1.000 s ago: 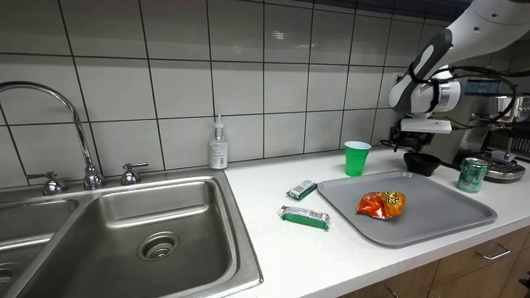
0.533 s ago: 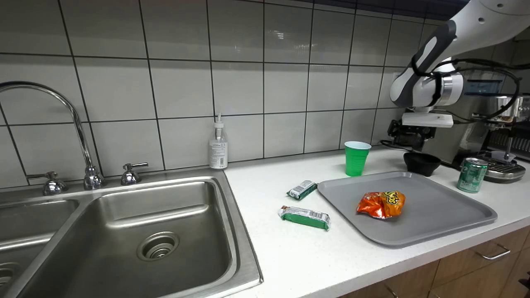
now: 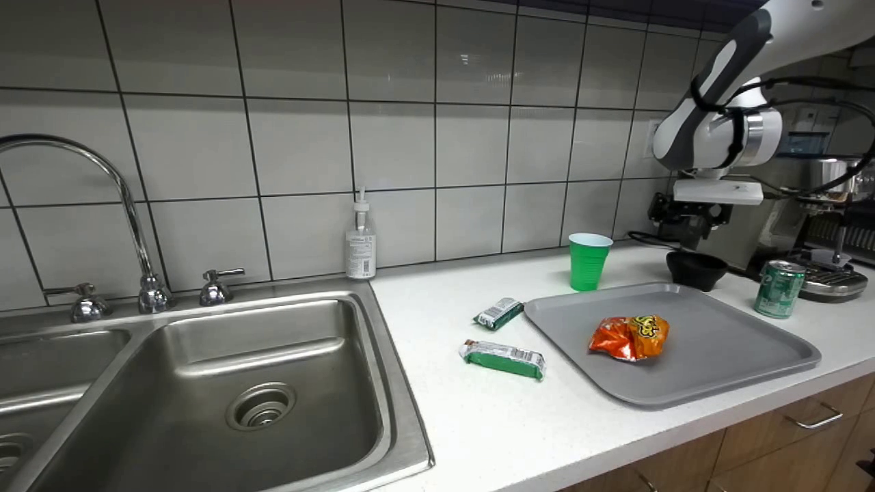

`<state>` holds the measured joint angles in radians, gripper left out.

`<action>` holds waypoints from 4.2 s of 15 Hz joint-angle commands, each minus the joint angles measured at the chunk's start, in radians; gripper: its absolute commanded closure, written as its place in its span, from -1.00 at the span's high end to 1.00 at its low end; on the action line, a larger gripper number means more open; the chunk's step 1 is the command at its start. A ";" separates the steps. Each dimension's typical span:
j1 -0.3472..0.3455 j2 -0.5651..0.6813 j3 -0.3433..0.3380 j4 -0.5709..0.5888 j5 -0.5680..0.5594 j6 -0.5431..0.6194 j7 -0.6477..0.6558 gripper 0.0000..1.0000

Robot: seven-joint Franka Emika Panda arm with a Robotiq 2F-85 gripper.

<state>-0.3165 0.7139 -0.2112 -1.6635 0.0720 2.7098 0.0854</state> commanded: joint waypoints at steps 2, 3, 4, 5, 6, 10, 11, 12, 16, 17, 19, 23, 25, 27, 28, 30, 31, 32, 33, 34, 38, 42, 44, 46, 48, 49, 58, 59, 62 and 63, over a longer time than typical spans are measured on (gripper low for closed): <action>0.033 -0.113 -0.038 -0.156 -0.010 0.041 0.025 1.00; 0.038 -0.127 -0.046 -0.178 -0.012 0.048 0.028 1.00; 0.039 -0.140 -0.051 -0.199 -0.011 0.055 0.029 1.00; 0.040 -0.153 -0.057 -0.220 -0.010 0.064 0.032 1.00; 0.042 -0.167 -0.063 -0.242 -0.010 0.068 0.035 1.00; 0.044 -0.226 -0.082 -0.326 -0.015 0.087 0.031 1.00; 0.043 -0.241 -0.086 -0.345 -0.014 0.090 0.031 1.00; 0.041 -0.256 -0.090 -0.363 -0.013 0.091 0.031 1.00; 0.035 -0.308 -0.115 -0.427 -0.020 0.088 0.029 1.00; 0.036 -0.319 -0.123 -0.440 -0.021 0.088 0.032 1.00; 0.032 -0.341 -0.136 -0.468 -0.018 0.091 0.036 1.00; 0.025 -0.367 -0.163 -0.517 -0.019 0.093 0.040 1.00; 0.022 -0.373 -0.176 -0.539 -0.019 0.102 0.045 1.00; 0.016 -0.374 -0.183 -0.551 -0.010 0.104 0.050 1.00; 0.014 -0.375 -0.186 -0.555 -0.008 0.105 0.054 1.00; 0.008 -0.369 -0.189 -0.560 -0.003 0.110 0.058 1.00; 0.005 -0.366 -0.190 -0.562 -0.001 0.111 0.060 1.00; 0.005 -0.365 -0.192 -0.565 -0.002 0.114 0.065 1.00; 0.001 -0.362 -0.190 -0.565 0.004 0.115 0.068 1.00; -0.002 -0.357 -0.190 -0.563 0.006 0.115 0.070 1.00; -0.017 -0.342 -0.180 -0.550 0.019 0.110 0.071 1.00; -0.028 -0.317 -0.160 -0.519 0.048 0.099 0.065 1.00; -0.032 -0.302 -0.152 -0.500 0.060 0.094 0.063 1.00; -0.039 -0.282 -0.142 -0.476 0.074 0.089 0.060 1.00; -0.047 -0.261 -0.135 -0.449 0.083 0.085 0.059 1.00; -0.051 -0.251 -0.132 -0.438 0.085 0.084 0.059 1.00; -0.083 -0.165 -0.112 -0.338 0.091 0.067 0.059 1.00; -0.084 -0.157 -0.111 -0.329 0.090 0.065 0.060 1.00; -0.086 -0.135 -0.113 -0.310 0.085 0.059 0.062 1.00; -0.087 -0.128 -0.113 -0.305 0.085 0.057 0.061 1.00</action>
<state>-0.3774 0.5608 -0.3451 -2.0169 0.1445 2.8056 0.1464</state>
